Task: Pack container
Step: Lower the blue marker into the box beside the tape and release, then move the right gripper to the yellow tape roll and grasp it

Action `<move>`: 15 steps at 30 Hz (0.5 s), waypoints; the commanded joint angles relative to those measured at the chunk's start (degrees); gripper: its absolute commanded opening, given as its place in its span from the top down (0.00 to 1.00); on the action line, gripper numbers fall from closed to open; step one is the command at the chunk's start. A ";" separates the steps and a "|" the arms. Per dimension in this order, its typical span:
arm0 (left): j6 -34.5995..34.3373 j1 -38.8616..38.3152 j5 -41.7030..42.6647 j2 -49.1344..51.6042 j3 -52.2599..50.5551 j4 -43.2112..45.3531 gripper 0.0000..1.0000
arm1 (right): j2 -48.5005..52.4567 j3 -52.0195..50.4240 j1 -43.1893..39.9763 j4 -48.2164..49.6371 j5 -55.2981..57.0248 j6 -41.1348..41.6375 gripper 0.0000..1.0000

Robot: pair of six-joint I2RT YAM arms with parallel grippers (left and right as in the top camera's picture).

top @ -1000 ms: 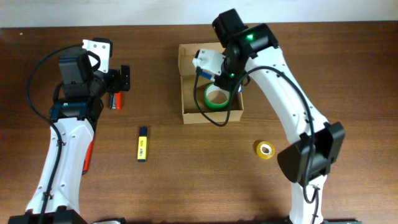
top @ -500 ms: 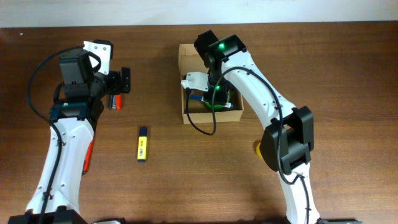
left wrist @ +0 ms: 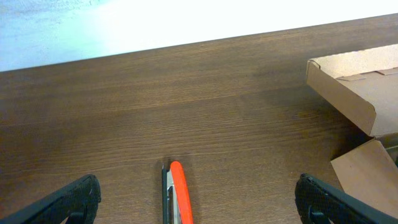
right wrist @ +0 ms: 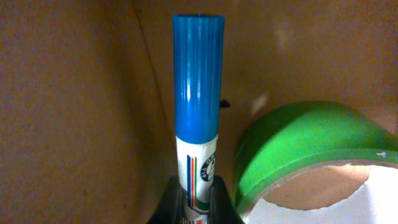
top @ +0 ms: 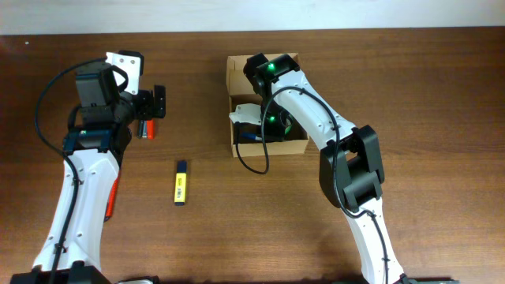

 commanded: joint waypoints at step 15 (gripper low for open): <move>0.96 0.31 -0.39 0.96 0.81 -0.02 0.01 | -10.16 15.06 -1.99 2.05 5.75 20.09 0.40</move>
